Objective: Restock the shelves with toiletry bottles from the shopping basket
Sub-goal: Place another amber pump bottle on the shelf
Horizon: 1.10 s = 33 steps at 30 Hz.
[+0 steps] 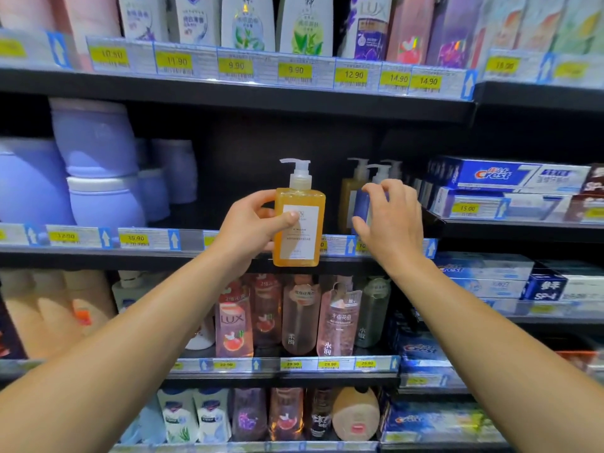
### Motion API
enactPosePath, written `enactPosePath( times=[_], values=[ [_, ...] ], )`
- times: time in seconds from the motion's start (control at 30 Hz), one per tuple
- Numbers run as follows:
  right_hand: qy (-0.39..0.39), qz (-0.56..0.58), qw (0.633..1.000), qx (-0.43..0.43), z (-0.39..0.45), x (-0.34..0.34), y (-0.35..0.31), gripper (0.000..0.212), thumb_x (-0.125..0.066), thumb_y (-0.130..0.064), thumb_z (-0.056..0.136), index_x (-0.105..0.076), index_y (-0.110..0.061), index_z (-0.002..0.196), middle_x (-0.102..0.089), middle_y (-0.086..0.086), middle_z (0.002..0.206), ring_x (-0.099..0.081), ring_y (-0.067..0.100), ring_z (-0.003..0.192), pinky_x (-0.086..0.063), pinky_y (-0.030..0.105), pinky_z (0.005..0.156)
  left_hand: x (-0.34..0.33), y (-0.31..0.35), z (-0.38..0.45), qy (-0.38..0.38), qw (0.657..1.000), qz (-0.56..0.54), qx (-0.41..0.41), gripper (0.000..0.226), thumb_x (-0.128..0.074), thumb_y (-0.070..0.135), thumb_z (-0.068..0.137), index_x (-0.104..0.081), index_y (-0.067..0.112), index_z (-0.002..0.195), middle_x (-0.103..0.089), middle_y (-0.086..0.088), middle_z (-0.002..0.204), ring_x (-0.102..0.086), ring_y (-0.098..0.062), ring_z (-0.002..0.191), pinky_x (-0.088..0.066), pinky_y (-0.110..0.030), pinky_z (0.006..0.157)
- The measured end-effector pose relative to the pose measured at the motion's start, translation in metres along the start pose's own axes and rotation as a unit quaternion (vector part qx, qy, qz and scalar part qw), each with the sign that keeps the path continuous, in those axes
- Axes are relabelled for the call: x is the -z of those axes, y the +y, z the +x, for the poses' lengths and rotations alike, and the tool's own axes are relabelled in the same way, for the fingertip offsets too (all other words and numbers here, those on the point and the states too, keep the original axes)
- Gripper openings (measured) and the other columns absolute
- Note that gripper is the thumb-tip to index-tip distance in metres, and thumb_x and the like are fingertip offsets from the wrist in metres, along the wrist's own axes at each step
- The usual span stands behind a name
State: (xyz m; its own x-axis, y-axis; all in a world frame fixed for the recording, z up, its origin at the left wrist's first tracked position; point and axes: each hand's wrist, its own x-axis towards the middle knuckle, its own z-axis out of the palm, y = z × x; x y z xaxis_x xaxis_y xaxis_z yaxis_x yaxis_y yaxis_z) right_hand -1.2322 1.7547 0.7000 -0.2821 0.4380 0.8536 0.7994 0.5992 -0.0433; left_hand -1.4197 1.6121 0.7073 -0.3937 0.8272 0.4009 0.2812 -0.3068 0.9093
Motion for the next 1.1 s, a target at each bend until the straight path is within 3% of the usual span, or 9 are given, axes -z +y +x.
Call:
enactPosePath(
  times=[0.33, 0.63, 0.8, 1.1],
  values=[
    [-0.015, -0.035, 0.998, -0.055, 0.004, -0.001, 0.042, 0.053, -0.076, -0.029, 0.081, -0.052, -0.016, 0.127, -0.046, 0.007, 0.119, -0.040, 0.028, 0.110, -0.045, 0.039, 0.087, 0.001, -0.001, 0.004, -0.009, 1.000, 0.011, 0.002, 0.033, -0.072, 0.023, 0.087, -0.063, 0.029, 0.119, -0.075, 0.005, 0.094, -0.073, -0.010, 0.087, -0.060, -0.030, 0.063],
    [-0.073, -0.035, 0.995, -0.059, 0.007, 0.002, 0.040, 0.048, -0.064, -0.027, 0.090, -0.048, -0.014, 0.132, -0.042, 0.007, 0.132, -0.038, 0.026, 0.124, -0.048, 0.041, 0.087, -0.001, -0.001, 0.005, -0.012, 1.000, 0.020, 0.002, 0.034, -0.072, 0.025, 0.087, -0.063, 0.029, 0.120, -0.074, 0.002, 0.099, -0.073, -0.011, 0.090, -0.062, -0.037, 0.070],
    [-0.114, -0.049, 0.990, -0.068, 0.012, 0.002, 0.034, 0.042, -0.061, -0.023, 0.089, -0.049, -0.011, 0.128, -0.042, 0.008, 0.128, -0.042, 0.027, 0.118, -0.048, 0.039, 0.079, -0.001, 0.000, 0.004, -0.016, 1.000, 0.014, 0.004, 0.035, -0.072, 0.023, 0.087, -0.063, 0.028, 0.120, -0.074, 0.003, 0.098, -0.073, -0.012, 0.090, -0.062, -0.041, 0.074],
    [-0.138, -0.068, 0.986, -0.062, 0.013, -0.001, 0.033, 0.042, -0.058, -0.021, 0.088, -0.049, -0.010, 0.127, -0.046, 0.011, 0.127, -0.047, 0.030, 0.115, -0.047, 0.041, 0.085, -0.003, 0.002, 0.001, -0.007, 1.000, 0.017, 0.009, 0.034, -0.072, 0.023, 0.086, -0.063, 0.028, 0.119, -0.074, 0.002, 0.100, -0.072, -0.013, 0.092, -0.061, -0.043, 0.076]
  ],
)
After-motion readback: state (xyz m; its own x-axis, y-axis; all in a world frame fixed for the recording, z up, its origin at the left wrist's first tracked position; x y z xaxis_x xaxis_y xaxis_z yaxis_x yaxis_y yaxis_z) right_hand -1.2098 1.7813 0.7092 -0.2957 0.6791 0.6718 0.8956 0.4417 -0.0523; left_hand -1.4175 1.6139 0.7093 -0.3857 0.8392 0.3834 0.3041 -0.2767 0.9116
